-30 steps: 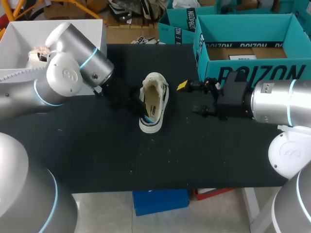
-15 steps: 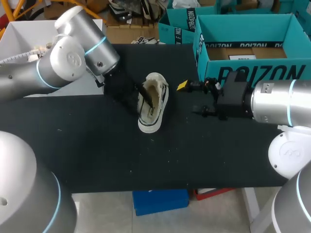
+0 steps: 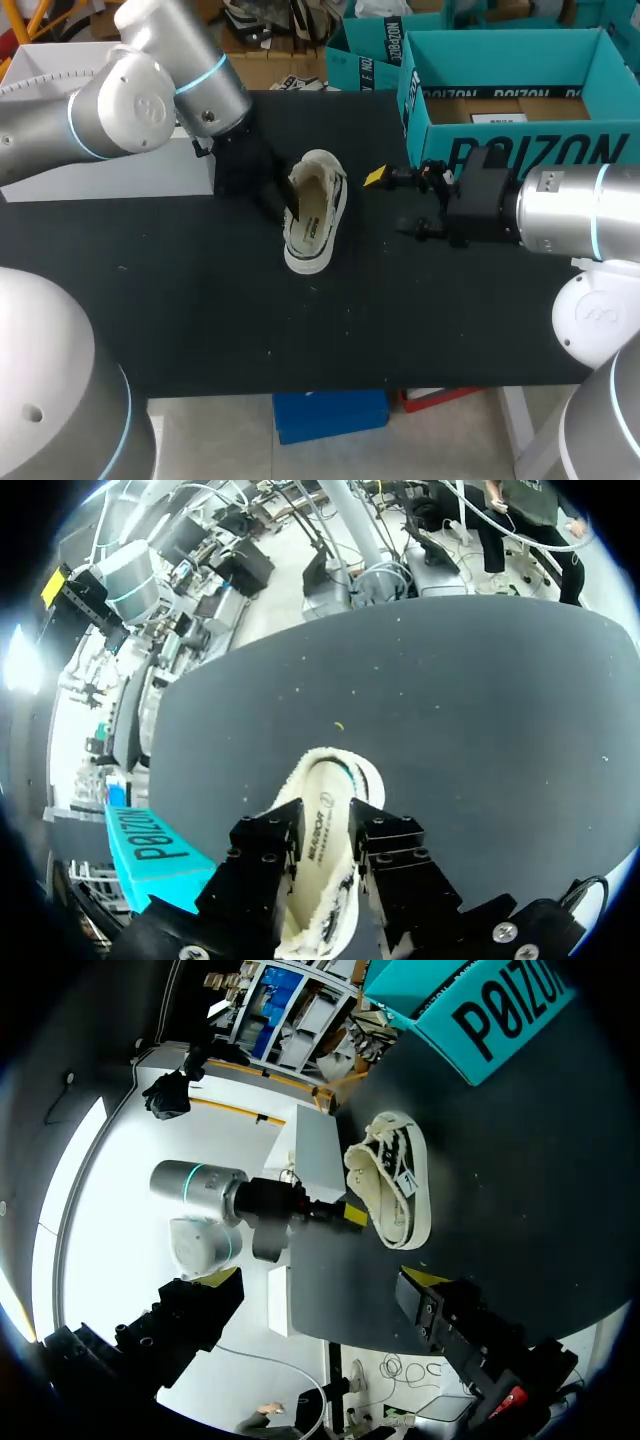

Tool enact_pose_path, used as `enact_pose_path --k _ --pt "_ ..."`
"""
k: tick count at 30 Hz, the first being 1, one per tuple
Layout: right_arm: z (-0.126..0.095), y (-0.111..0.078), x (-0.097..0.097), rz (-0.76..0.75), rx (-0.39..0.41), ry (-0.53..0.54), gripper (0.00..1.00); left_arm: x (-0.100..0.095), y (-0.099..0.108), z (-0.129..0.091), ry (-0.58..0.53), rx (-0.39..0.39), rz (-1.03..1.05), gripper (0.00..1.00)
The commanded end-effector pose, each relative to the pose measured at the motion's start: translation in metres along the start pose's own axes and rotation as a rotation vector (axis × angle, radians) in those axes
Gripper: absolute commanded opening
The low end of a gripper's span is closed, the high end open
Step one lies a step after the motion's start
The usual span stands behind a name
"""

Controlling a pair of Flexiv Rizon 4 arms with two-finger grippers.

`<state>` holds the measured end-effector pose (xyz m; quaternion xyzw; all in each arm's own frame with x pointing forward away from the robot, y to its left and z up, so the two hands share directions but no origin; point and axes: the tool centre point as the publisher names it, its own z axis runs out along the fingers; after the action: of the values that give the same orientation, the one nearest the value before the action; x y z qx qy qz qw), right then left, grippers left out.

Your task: Take the shoe out of the shoebox, open the shoe tongue, remove and reinsert the insole, then place the shoe into the shoebox

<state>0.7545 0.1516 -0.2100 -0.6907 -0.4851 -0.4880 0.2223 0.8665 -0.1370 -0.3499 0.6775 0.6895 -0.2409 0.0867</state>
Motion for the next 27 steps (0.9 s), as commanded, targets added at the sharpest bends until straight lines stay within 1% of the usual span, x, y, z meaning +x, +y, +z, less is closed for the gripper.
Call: enact_pose_path --k 1,5,12,15,22,27 --pt "0.001 0.000 0.000 0.000 0.000 0.001 1.00 -0.004 -0.006 0.000 0.062 -0.051 0.005 0.00" --pt "0.001 0.000 0.000 0.000 0.000 0.001 1.00 -0.002 -0.007 0.007 0.117 -0.090 0.026 0.00" --pt "0.001 0.000 0.000 0.000 0.000 0.001 1.00 0.002 -0.002 0.023 0.170 -0.120 0.040 0.00" --pt "0.001 0.000 0.000 0.000 0.000 0.001 1.00 0.003 0.000 0.028 0.179 -0.122 0.042 0.00" --pt "0.001 0.000 0.000 0.000 0.000 0.001 1.00 0.005 0.009 0.050 0.207 -0.110 0.039 0.00" --pt "0.001 0.000 0.000 0.000 0.000 0.001 1.00 0.008 0.020 0.063 0.229 -0.107 0.035 0.00"
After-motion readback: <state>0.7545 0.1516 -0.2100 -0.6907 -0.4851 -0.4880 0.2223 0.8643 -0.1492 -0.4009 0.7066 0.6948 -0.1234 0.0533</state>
